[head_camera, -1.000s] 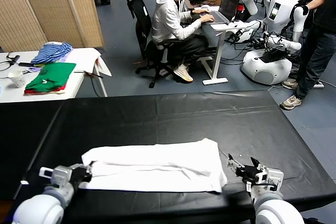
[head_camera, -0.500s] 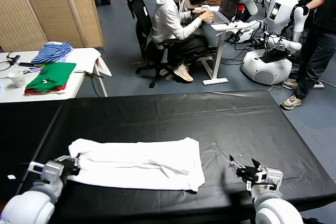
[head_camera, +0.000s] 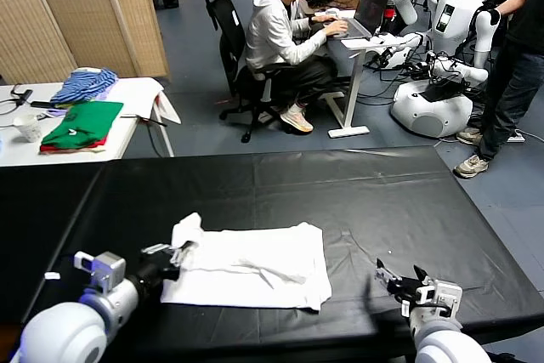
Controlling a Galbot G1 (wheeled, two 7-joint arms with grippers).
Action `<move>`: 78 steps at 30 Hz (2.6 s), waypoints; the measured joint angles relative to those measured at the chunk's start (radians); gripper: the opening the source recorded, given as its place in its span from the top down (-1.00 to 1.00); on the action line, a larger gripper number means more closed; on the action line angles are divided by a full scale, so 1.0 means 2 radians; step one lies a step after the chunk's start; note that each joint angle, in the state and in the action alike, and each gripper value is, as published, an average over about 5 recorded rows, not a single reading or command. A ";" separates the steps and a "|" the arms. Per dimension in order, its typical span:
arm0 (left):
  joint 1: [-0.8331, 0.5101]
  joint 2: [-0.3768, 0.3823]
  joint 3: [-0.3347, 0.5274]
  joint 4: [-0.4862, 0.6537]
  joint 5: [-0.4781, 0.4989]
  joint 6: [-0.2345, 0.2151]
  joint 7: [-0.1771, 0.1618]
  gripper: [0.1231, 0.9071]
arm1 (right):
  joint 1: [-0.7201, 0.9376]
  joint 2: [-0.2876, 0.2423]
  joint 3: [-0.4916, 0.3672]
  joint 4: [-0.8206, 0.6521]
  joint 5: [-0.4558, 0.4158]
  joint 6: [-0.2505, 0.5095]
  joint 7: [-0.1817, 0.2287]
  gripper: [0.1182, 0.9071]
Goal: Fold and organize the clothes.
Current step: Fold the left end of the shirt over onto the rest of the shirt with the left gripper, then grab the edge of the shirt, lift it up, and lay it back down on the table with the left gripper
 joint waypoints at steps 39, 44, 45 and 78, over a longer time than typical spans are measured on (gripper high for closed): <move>-0.132 -0.063 0.215 0.065 0.046 0.000 -0.021 0.87 | -0.017 0.030 -0.003 0.010 -0.022 0.000 -0.001 -1.00; -0.132 -0.068 0.228 0.078 0.073 0.000 -0.022 0.87 | -0.017 0.032 -0.007 0.010 -0.023 0.000 -0.001 -1.00; -0.133 -0.069 0.231 0.080 0.078 0.000 -0.023 0.87 | -0.017 0.033 -0.007 0.010 -0.023 0.000 -0.001 -1.00; -0.109 -0.083 0.221 0.050 0.039 -0.102 -0.042 -1.00 | -0.031 0.022 -0.020 0.052 -0.040 0.042 -0.070 -1.00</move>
